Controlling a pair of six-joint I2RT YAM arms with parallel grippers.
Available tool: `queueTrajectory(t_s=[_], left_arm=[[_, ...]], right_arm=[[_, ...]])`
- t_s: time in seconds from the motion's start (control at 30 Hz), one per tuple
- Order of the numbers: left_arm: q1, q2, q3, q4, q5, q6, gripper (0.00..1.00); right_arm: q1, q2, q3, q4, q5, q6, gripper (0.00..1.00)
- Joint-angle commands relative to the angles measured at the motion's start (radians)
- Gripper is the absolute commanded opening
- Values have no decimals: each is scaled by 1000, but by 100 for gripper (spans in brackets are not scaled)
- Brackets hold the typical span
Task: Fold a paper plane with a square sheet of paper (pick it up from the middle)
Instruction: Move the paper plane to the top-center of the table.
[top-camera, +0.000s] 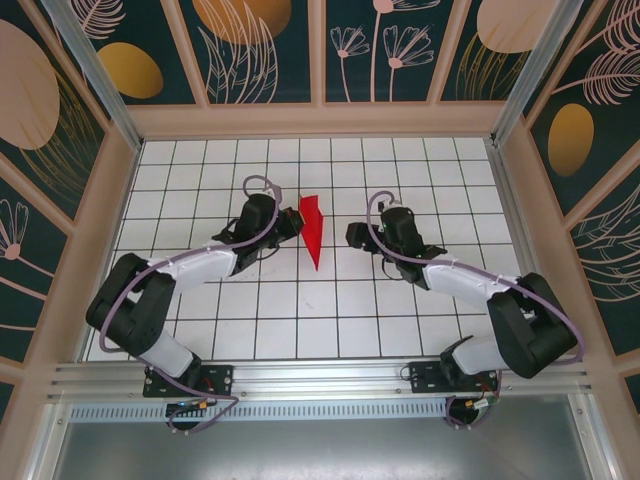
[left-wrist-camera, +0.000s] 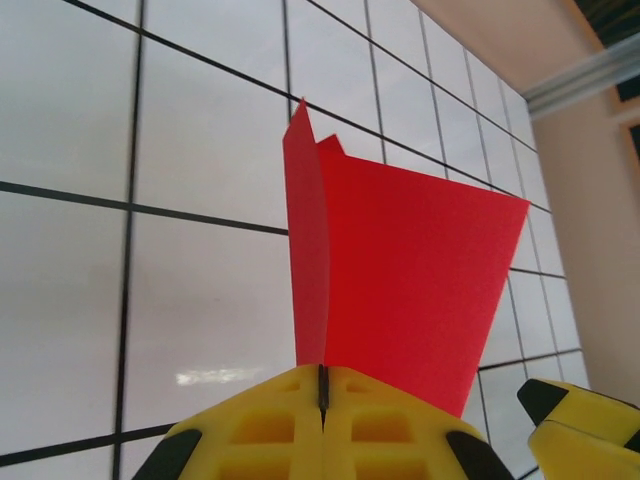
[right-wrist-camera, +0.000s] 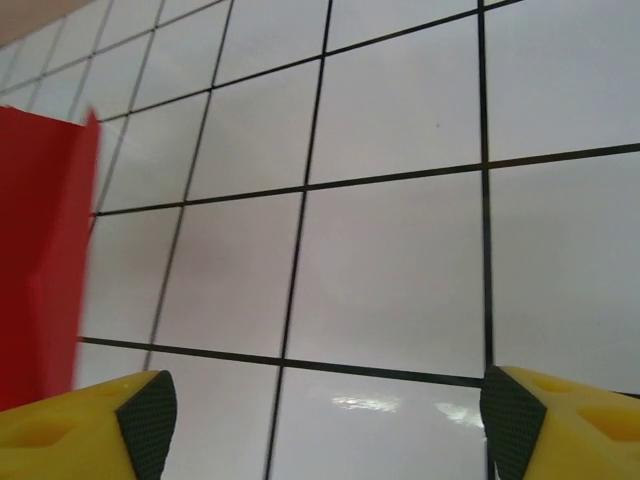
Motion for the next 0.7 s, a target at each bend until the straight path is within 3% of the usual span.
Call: queueTrajectory(t_s=[0.0,0.23,0.67], left_arm=[[-4,73,-35,212,122,-38,0],[-3,206,-42,268,144,-71,0],[-2,238,-103,227,82,-99,0]], right_arm=[[1,-15,56,-43,-109,53,73],[73,76,152,-126,-123,111,48],[164,338,347,-184,-151,124,26]])
